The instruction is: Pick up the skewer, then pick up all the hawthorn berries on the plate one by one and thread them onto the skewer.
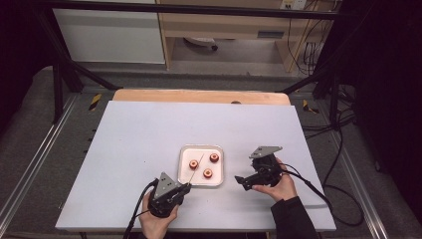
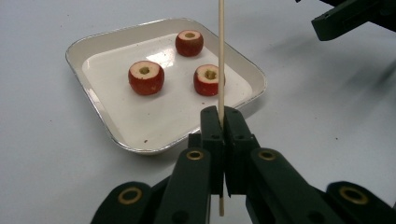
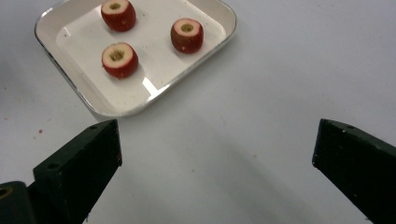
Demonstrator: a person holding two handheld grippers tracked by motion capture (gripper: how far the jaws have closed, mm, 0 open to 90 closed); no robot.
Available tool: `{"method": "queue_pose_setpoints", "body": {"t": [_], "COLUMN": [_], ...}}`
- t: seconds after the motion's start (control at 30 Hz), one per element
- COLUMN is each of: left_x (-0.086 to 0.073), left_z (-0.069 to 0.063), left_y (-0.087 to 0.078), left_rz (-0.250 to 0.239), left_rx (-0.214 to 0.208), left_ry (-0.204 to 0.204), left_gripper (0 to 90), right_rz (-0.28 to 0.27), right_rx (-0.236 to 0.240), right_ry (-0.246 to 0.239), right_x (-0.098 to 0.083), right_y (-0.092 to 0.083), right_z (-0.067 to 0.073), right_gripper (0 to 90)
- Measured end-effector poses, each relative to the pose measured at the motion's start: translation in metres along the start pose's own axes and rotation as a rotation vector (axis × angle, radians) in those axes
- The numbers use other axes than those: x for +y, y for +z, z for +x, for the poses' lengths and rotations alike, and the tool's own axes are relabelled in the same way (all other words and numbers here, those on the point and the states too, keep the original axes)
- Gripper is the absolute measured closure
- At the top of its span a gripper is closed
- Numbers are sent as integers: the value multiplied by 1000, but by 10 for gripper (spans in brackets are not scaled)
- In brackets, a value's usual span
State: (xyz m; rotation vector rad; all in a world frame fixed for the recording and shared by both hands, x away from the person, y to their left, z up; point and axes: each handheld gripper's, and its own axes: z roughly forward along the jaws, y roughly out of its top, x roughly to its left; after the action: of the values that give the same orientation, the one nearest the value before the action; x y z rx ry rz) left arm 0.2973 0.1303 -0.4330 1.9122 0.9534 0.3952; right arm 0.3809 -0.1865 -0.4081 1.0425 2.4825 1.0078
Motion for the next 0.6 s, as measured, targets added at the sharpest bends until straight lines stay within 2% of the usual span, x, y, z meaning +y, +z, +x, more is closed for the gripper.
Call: {"method": "queue_pose_setpoints", "body": {"t": [0.4, 0.6], "left_x": [-6, -9], "left_z": [7, 8], "left_y": [1, 0], "left_rz": [-15, -16], "left_rx": [-19, -16], "left_ry": [-24, -23], "left_gripper": [881, 881], "right_rz": [-1, 10], "right_rx": [37, 53], "right_ry": [5, 27], "right_x": [34, 47], "right_y": [20, 33], "right_z": [9, 10], "right_gripper": [20, 29]}}
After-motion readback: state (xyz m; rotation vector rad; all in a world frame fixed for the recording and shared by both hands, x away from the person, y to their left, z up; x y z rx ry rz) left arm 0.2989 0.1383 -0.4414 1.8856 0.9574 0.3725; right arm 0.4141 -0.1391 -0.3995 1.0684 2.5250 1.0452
